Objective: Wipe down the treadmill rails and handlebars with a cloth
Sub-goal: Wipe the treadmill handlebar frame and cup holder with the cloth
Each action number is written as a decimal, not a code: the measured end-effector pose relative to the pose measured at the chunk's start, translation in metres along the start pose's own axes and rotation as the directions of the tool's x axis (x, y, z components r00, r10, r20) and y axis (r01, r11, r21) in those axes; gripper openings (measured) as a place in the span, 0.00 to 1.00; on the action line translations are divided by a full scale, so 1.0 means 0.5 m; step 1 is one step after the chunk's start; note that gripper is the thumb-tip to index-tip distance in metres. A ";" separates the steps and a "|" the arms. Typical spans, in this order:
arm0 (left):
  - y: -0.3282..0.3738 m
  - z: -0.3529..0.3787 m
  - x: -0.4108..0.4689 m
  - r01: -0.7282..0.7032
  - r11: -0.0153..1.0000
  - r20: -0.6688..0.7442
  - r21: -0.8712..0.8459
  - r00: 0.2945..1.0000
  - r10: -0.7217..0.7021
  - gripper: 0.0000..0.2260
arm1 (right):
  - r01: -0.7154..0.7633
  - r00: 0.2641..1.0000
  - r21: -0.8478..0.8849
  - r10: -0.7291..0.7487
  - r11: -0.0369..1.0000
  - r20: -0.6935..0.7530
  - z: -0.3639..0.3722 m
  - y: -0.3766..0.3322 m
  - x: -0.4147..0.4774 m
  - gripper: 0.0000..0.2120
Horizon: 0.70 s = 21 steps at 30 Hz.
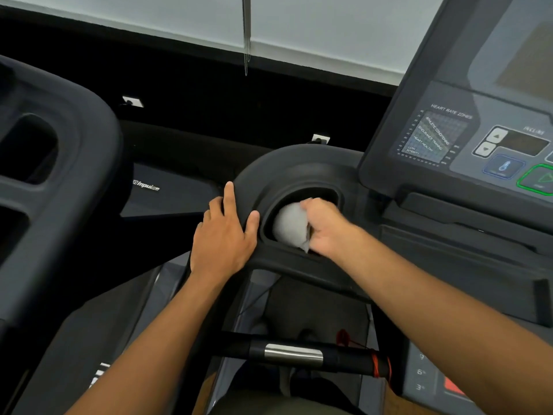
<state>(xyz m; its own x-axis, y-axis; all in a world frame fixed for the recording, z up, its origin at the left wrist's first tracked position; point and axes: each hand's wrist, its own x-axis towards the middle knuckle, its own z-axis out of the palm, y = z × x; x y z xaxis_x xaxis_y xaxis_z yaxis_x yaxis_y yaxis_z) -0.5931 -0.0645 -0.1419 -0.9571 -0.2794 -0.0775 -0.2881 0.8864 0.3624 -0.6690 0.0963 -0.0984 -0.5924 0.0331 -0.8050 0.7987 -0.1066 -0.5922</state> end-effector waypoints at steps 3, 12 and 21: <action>0.001 -0.002 0.000 0.008 1.000 0.002 -0.012 1.000 -0.008 0.35 | 0.195 0.972 0.015 -0.191 0.981 -0.138 -0.051 -0.049 -0.024 0.10; 0.003 -0.005 -0.002 0.016 1.000 -0.006 -0.019 1.000 -0.016 0.35 | 0.327 0.818 -0.942 -0.523 0.078 0.240 -0.004 0.078 0.010 0.21; 0.003 -0.006 -0.002 0.013 1.000 -0.012 -0.021 1.000 -0.013 0.35 | 0.256 0.942 -0.963 -0.244 0.083 0.230 0.030 0.059 0.040 0.20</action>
<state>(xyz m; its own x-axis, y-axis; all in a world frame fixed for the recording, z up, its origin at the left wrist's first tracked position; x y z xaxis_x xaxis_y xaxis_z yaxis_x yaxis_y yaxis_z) -0.5925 -0.0642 -0.1385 -0.9528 -0.2953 -0.0709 -0.2995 0.8750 0.3804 -0.6589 0.0791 -0.1312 -0.7771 -0.1712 -0.6057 0.0161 0.9566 -0.2910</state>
